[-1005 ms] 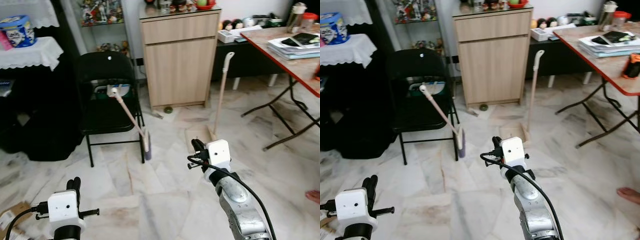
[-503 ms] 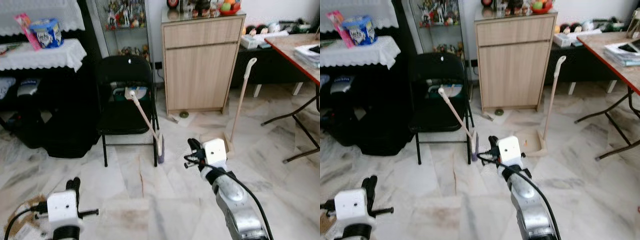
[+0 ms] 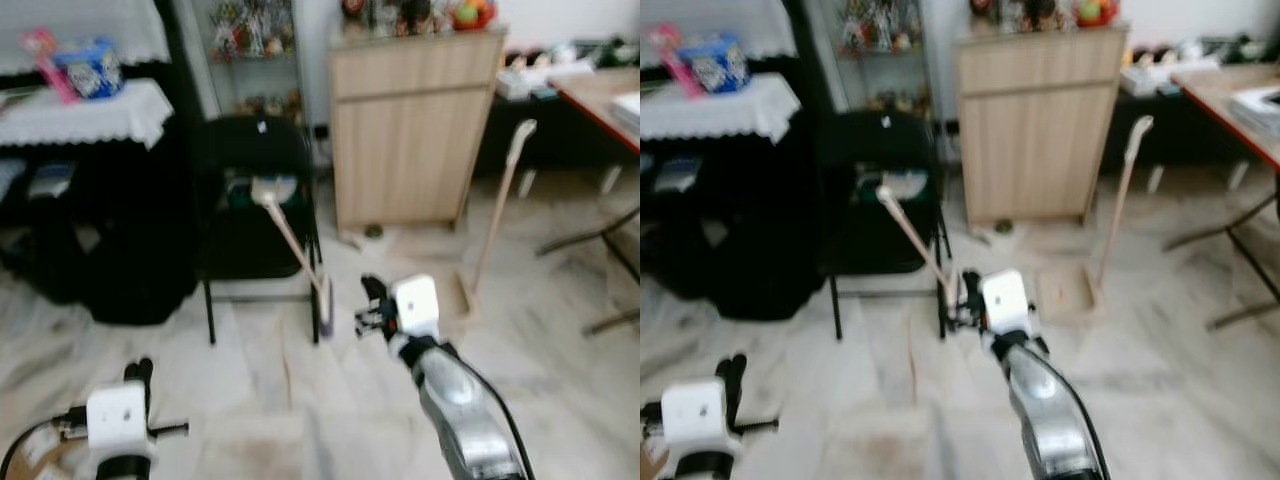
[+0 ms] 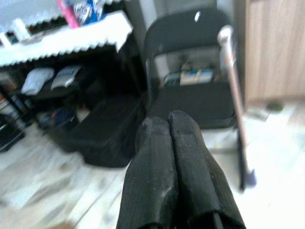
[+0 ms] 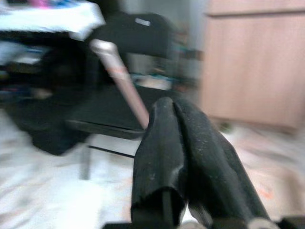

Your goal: Sweep floor

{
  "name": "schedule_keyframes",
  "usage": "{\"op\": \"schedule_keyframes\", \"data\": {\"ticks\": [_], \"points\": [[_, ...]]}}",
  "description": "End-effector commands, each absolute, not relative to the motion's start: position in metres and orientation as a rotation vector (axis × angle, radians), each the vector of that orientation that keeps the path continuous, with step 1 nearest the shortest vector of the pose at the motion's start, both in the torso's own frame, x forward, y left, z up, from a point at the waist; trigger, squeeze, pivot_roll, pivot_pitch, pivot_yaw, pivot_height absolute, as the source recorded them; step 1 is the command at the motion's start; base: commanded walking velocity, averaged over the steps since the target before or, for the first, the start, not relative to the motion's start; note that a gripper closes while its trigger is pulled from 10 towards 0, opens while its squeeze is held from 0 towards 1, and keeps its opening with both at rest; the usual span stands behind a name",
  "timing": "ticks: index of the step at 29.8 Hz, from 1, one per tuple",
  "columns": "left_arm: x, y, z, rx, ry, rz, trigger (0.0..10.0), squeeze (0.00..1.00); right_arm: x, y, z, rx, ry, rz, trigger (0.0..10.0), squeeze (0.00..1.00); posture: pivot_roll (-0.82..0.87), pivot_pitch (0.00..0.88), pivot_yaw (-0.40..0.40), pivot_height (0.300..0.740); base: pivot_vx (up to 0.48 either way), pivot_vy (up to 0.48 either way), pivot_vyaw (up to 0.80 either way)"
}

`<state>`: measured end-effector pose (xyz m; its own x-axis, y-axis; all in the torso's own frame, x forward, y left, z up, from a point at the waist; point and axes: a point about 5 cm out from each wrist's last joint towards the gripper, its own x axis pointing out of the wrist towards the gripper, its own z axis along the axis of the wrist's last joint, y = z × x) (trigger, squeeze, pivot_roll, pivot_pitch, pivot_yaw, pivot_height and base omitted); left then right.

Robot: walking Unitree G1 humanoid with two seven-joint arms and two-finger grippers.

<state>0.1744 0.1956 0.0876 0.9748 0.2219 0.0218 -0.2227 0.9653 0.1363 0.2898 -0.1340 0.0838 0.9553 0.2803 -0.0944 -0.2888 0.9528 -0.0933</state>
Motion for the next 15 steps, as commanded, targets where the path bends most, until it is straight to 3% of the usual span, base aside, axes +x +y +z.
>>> {"op": "schedule_keyframes", "data": {"ticks": [1,9,15], "points": [[0.1702,0.2049,0.0873,0.156,0.007,0.252,10.0,0.00,0.2929,-0.1179,0.0918,-0.079,0.047,0.328,10.0,0.00,-0.14,0.000,0.119,0.740,0.274,0.000,0.00],[0.1719,0.2051,0.0880,0.158,0.004,0.257,10.0,0.00,0.2949,-0.1179,0.0920,-0.083,0.053,0.323,10.0,0.00,-0.14,0.000,0.117,0.740,0.275,0.000,-0.63],[0.1715,0.2056,0.0879,0.157,0.003,0.262,10.0,0.00,0.2958,-0.1175,0.0931,-0.083,0.043,0.322,10.0,0.00,-0.14,0.000,0.114,0.740,0.272,0.000,0.00]]}}
